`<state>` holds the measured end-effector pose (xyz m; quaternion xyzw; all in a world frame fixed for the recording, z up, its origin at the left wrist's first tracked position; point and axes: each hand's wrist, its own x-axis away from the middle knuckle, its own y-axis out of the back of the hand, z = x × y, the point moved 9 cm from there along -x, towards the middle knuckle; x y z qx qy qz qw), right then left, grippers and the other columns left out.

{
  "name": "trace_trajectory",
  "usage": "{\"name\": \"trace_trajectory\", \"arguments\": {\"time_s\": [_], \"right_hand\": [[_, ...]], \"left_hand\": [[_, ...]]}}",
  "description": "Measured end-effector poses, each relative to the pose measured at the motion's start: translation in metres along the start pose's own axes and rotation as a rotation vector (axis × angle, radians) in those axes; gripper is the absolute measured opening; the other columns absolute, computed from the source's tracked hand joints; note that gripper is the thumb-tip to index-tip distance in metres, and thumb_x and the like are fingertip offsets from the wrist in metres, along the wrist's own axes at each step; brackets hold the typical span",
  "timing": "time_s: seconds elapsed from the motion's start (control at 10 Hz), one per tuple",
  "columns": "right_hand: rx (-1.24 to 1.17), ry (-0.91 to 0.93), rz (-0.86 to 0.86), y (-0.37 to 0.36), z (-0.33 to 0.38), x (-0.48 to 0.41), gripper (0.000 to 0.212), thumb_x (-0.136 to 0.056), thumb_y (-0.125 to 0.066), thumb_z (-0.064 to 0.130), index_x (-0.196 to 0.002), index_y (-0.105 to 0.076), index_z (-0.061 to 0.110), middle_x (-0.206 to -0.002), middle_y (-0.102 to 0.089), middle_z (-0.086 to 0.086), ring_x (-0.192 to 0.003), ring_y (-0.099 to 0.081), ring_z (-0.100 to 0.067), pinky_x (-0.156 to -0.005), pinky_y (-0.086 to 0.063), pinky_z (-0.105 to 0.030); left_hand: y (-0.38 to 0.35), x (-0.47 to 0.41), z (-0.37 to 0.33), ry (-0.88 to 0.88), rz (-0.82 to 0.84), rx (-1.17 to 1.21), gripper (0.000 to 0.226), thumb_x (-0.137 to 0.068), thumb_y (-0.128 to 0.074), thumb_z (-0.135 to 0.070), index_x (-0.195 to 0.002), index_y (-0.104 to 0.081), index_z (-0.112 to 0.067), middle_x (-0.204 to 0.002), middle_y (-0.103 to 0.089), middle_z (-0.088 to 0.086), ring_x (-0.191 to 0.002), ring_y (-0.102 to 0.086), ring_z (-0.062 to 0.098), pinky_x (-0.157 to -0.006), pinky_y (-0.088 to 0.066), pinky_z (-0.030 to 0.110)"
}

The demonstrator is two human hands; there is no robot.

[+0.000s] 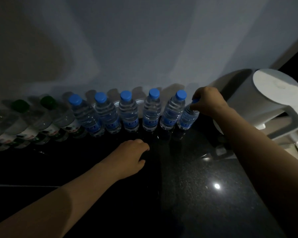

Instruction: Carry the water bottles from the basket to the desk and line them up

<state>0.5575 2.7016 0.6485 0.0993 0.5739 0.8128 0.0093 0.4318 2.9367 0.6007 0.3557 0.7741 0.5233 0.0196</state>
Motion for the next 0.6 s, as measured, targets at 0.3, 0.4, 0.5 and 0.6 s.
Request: {"name": "trace_trajectory", "arguments": {"time_s": [0.3, 0.4, 0.5, 0.6], "right_hand": [[0.001, 0.005, -0.004, -0.008, 0.006, -0.013, 0.032, -0.08, -0.07, 0.014, -0.11, -0.059, 0.009, -0.106, -0.061, -0.011, -0.089, -0.055, -0.019, -0.083, -0.049, -0.032], [0.023, 0.007, -0.017, -0.006, 0.005, -0.01, 0.038, -0.082, -0.069, 0.014, -0.118, -0.057, 0.009, -0.113, -0.061, -0.012, -0.097, -0.058, -0.023, -0.088, -0.05, -0.035], [-0.022, -0.047, -0.015, 0.003, 0.003, 0.003, 0.046, -0.083, -0.069, 0.017, -0.125, -0.053, 0.01, -0.12, -0.058, -0.013, -0.104, -0.058, -0.026, -0.09, -0.05, -0.038], [-0.049, -0.056, -0.081, 0.012, 0.001, 0.028, 0.045, -0.082, -0.07, 0.018, -0.124, -0.054, 0.01, -0.116, -0.06, -0.013, -0.1, -0.059, -0.025, -0.083, -0.05, -0.035]], "left_hand": [[0.002, 0.003, 0.021, 0.04, -0.001, 0.017, 0.043, -0.09, -0.058, -0.027, -0.131, -0.049, -0.023, -0.128, -0.05, -0.005, -0.113, -0.048, 0.011, -0.096, -0.042, 0.023], [0.002, 0.006, 0.023, 0.044, -0.014, 0.015, 0.042, -0.089, -0.059, -0.028, -0.13, -0.049, -0.024, -0.127, -0.05, -0.005, -0.113, -0.048, 0.011, -0.095, -0.043, 0.024], [0.005, 0.013, 0.021, 0.051, -0.021, 0.035, 0.042, -0.089, -0.06, -0.028, -0.129, -0.05, -0.024, -0.126, -0.05, -0.005, -0.112, -0.049, 0.01, -0.096, -0.044, 0.026], [0.01, 0.021, 0.022, 0.059, -0.054, 0.057, 0.043, -0.088, -0.061, -0.029, -0.129, -0.049, -0.026, -0.127, -0.05, -0.007, -0.112, -0.048, 0.008, -0.095, -0.044, 0.026]]}}
